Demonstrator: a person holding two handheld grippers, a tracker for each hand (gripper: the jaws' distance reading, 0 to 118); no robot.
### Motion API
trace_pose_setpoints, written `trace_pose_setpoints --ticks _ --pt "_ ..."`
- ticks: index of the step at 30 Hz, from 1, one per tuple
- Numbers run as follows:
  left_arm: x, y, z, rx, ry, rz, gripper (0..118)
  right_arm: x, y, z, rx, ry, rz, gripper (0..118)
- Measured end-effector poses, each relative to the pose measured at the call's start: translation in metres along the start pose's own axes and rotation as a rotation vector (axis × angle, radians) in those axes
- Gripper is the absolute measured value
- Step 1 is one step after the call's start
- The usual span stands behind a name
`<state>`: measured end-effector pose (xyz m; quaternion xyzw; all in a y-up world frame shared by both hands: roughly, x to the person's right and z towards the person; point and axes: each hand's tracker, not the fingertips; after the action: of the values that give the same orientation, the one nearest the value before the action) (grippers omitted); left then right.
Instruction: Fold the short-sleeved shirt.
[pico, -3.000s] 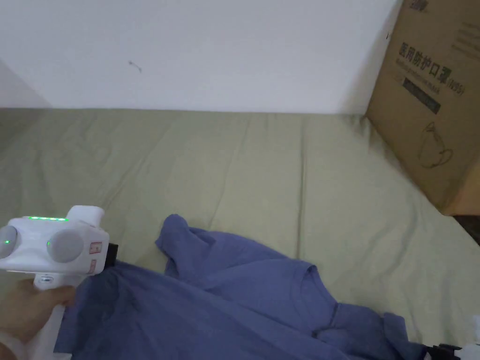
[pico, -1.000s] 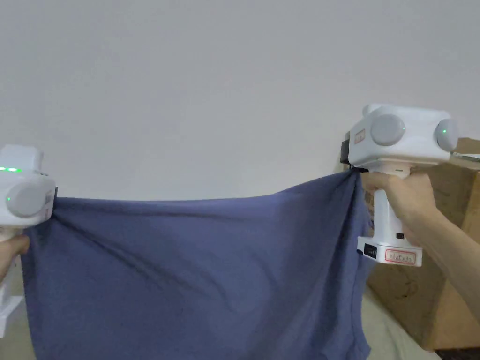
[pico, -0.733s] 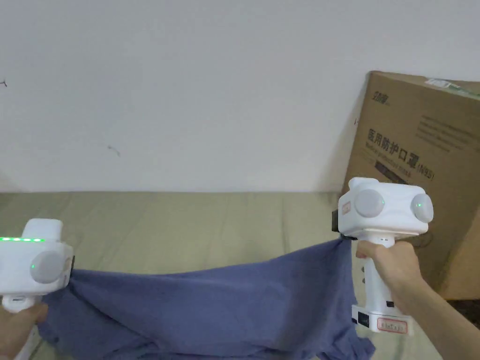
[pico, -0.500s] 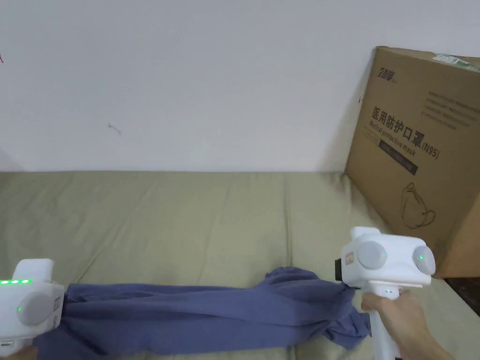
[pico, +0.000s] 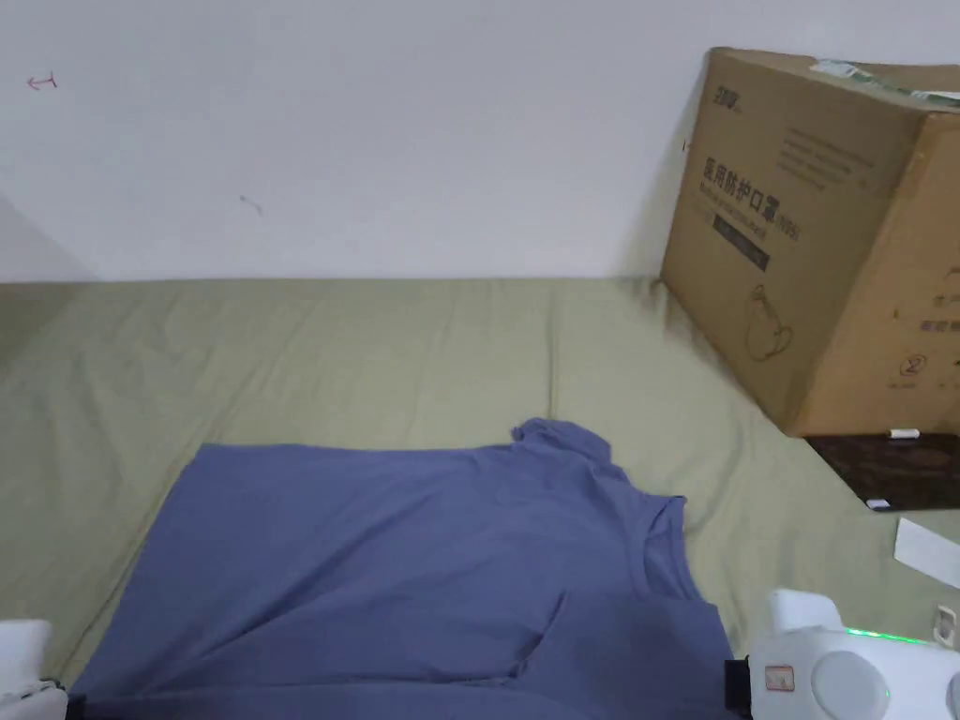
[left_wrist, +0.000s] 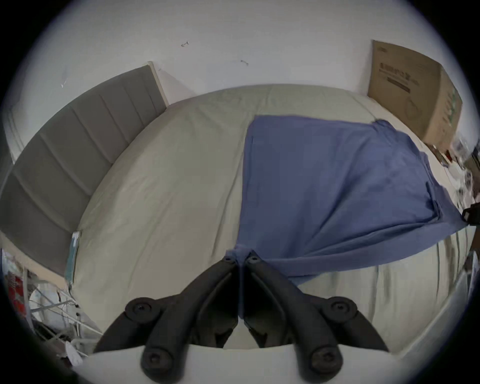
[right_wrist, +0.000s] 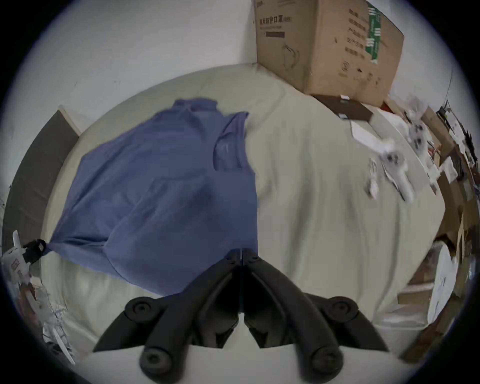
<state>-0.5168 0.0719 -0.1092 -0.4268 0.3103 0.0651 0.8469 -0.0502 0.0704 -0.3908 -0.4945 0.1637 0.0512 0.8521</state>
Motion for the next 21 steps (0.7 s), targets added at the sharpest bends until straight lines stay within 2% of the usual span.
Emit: trace_pose_setpoints --ticks 6,13,14,15,16,17,18,19,21 --pt "-0.012 -0.067 0.043 -0.027 -0.008 0.003 0 0.023 -0.08 0.032 -0.042 -0.002 -0.002 0" --pt "-0.016 -0.088 0.061 -0.011 -0.016 0.02 2 0.035 -0.095 0.041 -0.035 0.011 -0.029 0" --pt "-0.015 -0.087 0.061 -0.006 -0.017 0.019 7 0.034 -0.094 0.04 -0.032 0.015 -0.021 0" --pt "-0.014 -0.086 0.061 0.001 -0.011 0.019 21 0.033 -0.093 0.041 -0.027 0.019 -0.012 1" --pt "-0.012 -0.085 0.062 0.0 -0.01 0.017 52 0.033 -0.093 0.041 -0.02 0.029 -0.007 15" --pt "-0.012 -0.082 0.063 -0.008 -0.016 0.015 76 0.032 -0.091 0.043 -0.014 0.034 -0.004 37" --pt "-0.013 -0.08 0.065 -0.008 -0.031 0.021 93 0.03 -0.089 0.045 0.001 0.033 -0.003 66" --pt "-0.013 -0.078 0.067 -0.01 -0.06 0.031 104 0.029 -0.086 0.045 0.009 0.035 0.004 86" --pt "-0.008 -0.072 0.075 -0.009 -0.086 0.047 103 0.026 -0.077 0.049 0.03 0.039 0.015 86"
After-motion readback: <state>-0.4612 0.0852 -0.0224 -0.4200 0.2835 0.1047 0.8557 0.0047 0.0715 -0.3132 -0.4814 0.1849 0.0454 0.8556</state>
